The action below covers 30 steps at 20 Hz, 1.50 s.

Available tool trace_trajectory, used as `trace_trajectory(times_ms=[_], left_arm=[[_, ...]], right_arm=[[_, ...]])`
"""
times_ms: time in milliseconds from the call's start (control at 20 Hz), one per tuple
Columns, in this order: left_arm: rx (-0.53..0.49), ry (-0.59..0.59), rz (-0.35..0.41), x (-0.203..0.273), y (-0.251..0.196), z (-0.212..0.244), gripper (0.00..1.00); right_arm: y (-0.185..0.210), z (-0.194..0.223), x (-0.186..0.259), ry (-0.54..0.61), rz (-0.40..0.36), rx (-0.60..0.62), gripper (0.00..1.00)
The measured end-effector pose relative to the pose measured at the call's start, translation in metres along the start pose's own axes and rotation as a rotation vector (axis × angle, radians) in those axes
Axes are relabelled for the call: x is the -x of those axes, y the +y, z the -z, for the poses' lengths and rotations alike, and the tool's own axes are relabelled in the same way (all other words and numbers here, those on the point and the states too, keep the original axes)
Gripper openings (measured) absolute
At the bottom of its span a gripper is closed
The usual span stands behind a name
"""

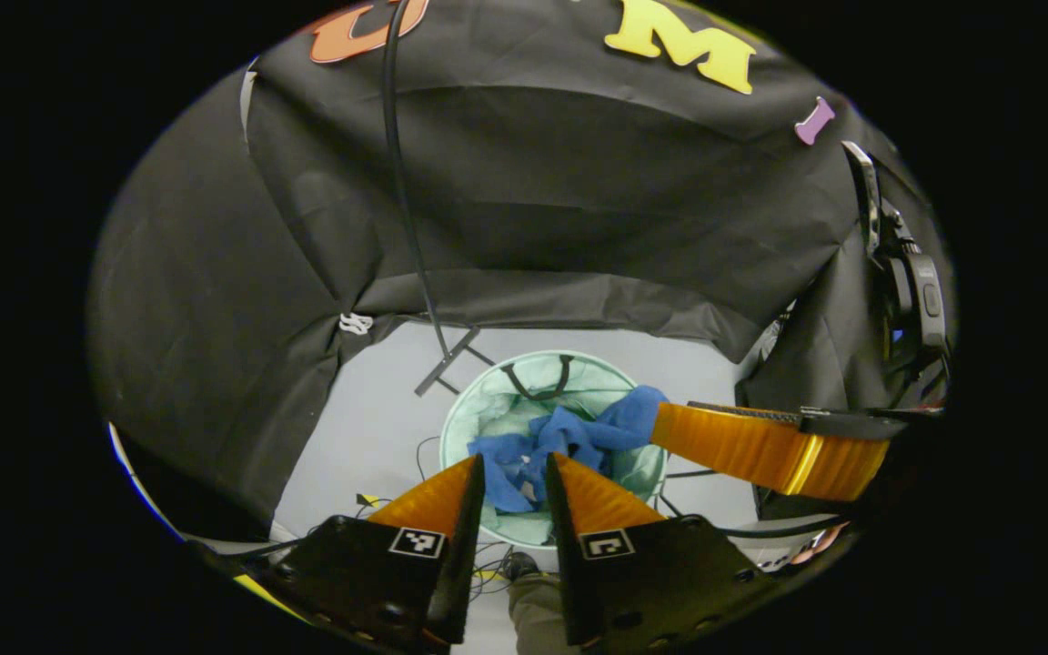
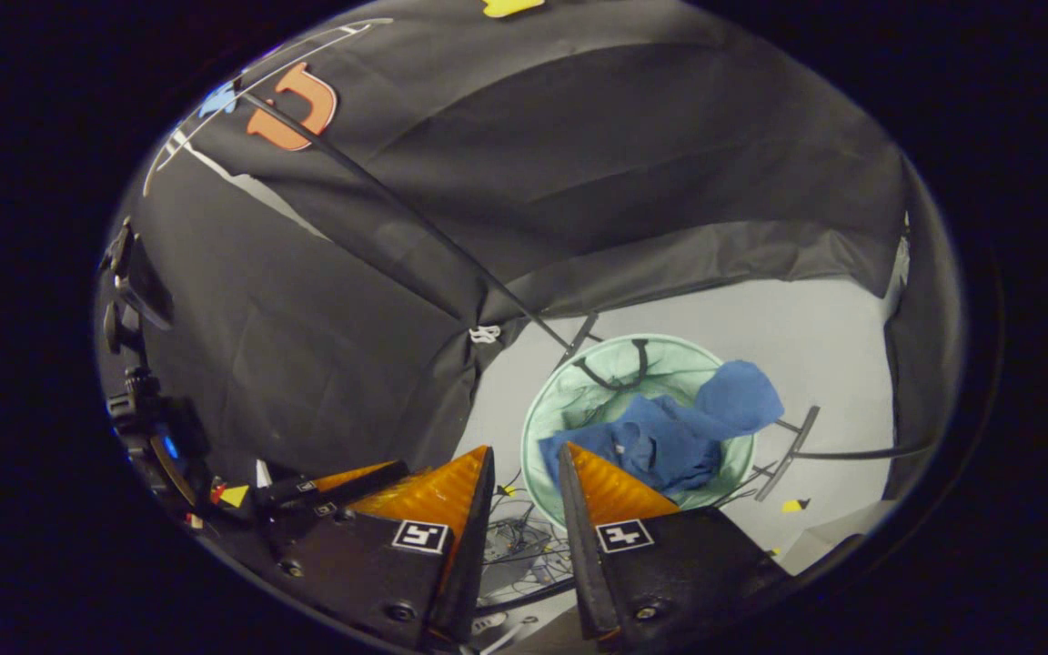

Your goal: Grasp the clothes on the hanger with both hands and then place them into the laundry hamper below.

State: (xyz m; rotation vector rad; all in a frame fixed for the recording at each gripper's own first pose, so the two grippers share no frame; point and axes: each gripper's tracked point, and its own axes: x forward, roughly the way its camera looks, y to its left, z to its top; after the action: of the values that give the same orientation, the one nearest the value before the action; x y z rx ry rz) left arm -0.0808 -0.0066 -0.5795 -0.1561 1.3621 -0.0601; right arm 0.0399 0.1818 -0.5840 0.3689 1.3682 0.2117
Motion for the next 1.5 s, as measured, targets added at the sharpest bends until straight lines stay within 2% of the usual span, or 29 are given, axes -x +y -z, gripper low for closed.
trace_trajectory(times_ms=[100,200,250,300,350,400,550,750,800,850,900,1050,1150,1250,1300,1350,1400,1500], left_arm=[[-0.006,-0.008,0.003,0.002,-0.002,0.000,0.52],[-0.015,-0.012,0.002,0.008,-0.005,-0.001,0.72],[-0.023,-0.013,0.000,0.010,-0.006,0.001,0.92],[-0.032,-0.017,-0.002,0.010,-0.007,0.000,0.80],[-0.042,-0.022,-0.005,0.012,-0.007,0.001,0.96],[-0.053,-0.029,-0.010,0.015,-0.008,-0.001,0.91],[-0.087,-0.059,-0.026,0.029,-0.012,-0.008,0.99],[-0.113,-0.158,-0.037,0.068,-0.020,-0.032,0.97],[-0.116,-0.192,-0.035,0.079,-0.024,-0.041,1.00],[-0.120,-0.227,-0.034,0.091,-0.026,-0.051,0.93],[-0.125,-0.266,-0.036,0.107,-0.029,-0.059,0.97],[-0.136,-0.385,-0.036,0.154,-0.037,-0.093,0.97],[-0.135,-0.465,-0.030,0.189,-0.044,-0.111,0.97],[-0.130,-0.539,-0.030,0.220,-0.048,-0.115,0.97],[-0.130,-0.574,-0.033,0.233,-0.052,-0.119,1.00],[-0.131,-0.610,-0.033,0.247,-0.055,-0.122,0.93],[-0.130,-0.644,-0.032,0.259,-0.058,-0.126,0.97],[-0.125,-0.716,-0.030,0.294,-0.062,-0.130,0.97]], right_arm=[[-0.007,-0.013,0.011,-0.035,0.024,0.053,0.54],[-0.024,-0.015,0.028,-0.071,0.063,0.100,0.67],[-0.032,-0.016,0.038,-0.088,0.081,0.117,0.70],[-0.040,-0.019,0.047,-0.104,0.099,0.128,0.75],[-0.041,-0.022,0.053,-0.122,0.109,0.134,0.75],[-0.045,-0.028,0.062,-0.141,0.118,0.141,0.75],[-0.055,-0.044,0.099,-0.205,0.146,0.182,0.79],[-0.043,-0.062,0.147,-0.321,0.140,0.227,0.78],[-0.037,-0.069,0.164,-0.358,0.136,0.247,0.78],[-0.031,-0.074,0.179,-0.394,0.136,0.268,0.79],[-0.027,-0.080,0.196,-0.433,0.136,0.286,0.80],[-0.008,-0.096,0.248,-0.559,0.130,0.327,0.84],[0.005,-0.106,0.277,-0.638,0.124,0.351,0.92],[0.016,-0.115,0.310,-0.712,0.120,0.369,0.93],[0.023,-0.120,0.326,-0.749,0.117,0.379,0.93],[0.029,-0.122,0.342,-0.787,0.112,0.390,0.93],[0.036,-0.126,0.358,-0.825,0.110,0.402,0.93],[0.048,-0.137,0.386,-0.894,0.111,0.431,1.00]])
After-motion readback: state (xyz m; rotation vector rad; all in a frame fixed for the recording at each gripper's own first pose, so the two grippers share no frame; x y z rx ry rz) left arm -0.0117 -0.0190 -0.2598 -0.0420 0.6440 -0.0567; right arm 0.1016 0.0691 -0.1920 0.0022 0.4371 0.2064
